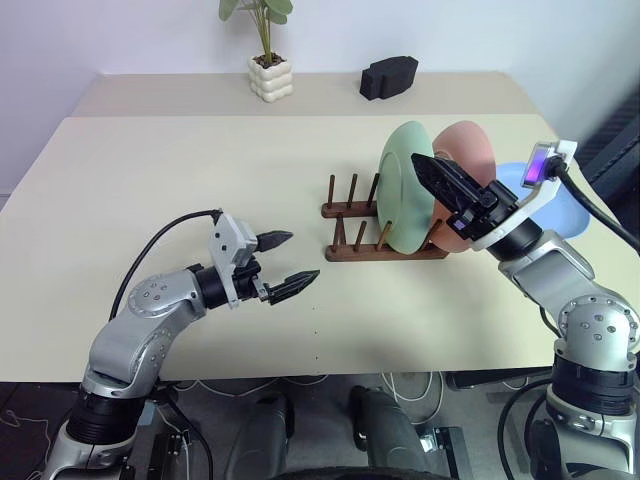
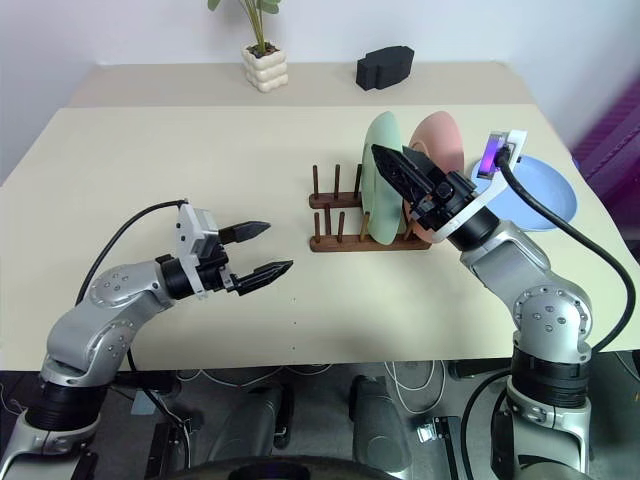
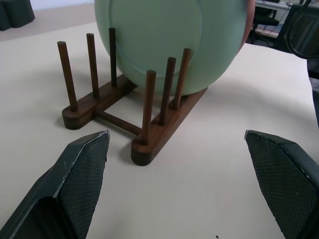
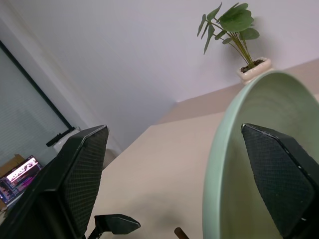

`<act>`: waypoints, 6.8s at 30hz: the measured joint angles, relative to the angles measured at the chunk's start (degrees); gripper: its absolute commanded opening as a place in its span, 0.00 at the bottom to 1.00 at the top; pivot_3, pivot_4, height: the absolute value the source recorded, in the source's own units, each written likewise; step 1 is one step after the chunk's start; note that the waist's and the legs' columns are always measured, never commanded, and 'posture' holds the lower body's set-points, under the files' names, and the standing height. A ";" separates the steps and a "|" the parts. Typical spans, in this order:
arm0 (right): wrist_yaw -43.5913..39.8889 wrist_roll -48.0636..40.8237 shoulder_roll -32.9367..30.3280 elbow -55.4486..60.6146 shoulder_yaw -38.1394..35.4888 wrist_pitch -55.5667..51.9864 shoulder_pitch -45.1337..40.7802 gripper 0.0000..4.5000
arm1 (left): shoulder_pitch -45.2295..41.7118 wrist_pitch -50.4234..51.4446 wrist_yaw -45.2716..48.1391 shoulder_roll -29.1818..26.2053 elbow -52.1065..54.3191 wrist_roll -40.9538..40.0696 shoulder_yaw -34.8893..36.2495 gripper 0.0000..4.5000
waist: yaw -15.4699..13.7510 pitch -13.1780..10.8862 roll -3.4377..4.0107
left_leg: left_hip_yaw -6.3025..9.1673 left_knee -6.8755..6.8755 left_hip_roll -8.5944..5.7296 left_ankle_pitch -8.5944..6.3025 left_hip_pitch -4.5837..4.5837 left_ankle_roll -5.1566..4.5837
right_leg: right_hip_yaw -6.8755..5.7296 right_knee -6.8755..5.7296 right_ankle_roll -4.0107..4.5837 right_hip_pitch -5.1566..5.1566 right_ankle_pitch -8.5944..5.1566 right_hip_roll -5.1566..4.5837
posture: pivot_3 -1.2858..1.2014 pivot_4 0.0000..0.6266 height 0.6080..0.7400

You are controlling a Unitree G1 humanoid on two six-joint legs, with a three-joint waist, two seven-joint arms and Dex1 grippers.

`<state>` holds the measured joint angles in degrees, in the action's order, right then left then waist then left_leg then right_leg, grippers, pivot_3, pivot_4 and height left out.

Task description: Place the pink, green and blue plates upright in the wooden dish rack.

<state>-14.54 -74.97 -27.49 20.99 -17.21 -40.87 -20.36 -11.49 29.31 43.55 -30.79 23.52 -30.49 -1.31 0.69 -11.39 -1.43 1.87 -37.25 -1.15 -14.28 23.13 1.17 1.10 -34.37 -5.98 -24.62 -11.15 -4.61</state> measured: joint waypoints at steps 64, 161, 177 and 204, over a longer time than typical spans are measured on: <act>-15.44 82.20 -19.70 -75.47 19.09 53.47 -15.11 0.01 | -0.53 -1.17 1.23 1.78 -2.53 1.26 -2.12 1.00 | 0.17 0.22 0.40 | -0.21 -0.10 -0.15 -0.05 -0.42 -0.09 | 0.19 0.11 0.05 0.46 -0.01 0.01 | 0.52 0.24 0.97; 15.17 -8.52 8.84 2.46 10.01 0.87 -4.68 0.75 | 1.56 -4.59 -0.08 -1.39 -4.89 2.39 6.52 1.00 | 0.14 0.17 0.43 | -0.14 0.13 0.10 -0.07 -0.38 -0.12 | 0.28 0.16 0.07 0.25 -0.04 0.01 | 0.52 0.24 0.97; 12.75 -5.59 5.58 2.62 9.83 0.53 -5.43 0.99 | 1.56 -4.59 0.00 -1.38 -4.89 2.50 5.90 1.00 | 0.12 0.17 0.43 | -0.14 0.12 0.09 -0.07 -0.25 -0.12 | 0.27 0.18 0.07 0.15 -0.04 0.01 | 0.52 0.24 0.97; -26.46 18.84 -18.41 -15.21 -13.60 12.36 10.90 0.99 | 0.92 -7.50 -0.75 -0.03 -9.26 5.65 4.36 1.00 | 0.16 0.19 0.42 | -0.25 0.02 0.01 -0.09 -0.02 -0.15 | 0.19 0.24 0.06 0.03 -0.03 0.01 | 0.52 0.24 0.97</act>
<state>-41.00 -56.13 -45.90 5.77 -30.81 -28.51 -9.46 -10.57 21.82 42.80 -30.82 14.26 -24.84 3.05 0.85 -11.20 -1.00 1.62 -37.23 -1.14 -14.37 23.12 1.01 1.29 -34.13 -5.92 -24.60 -11.18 -4.60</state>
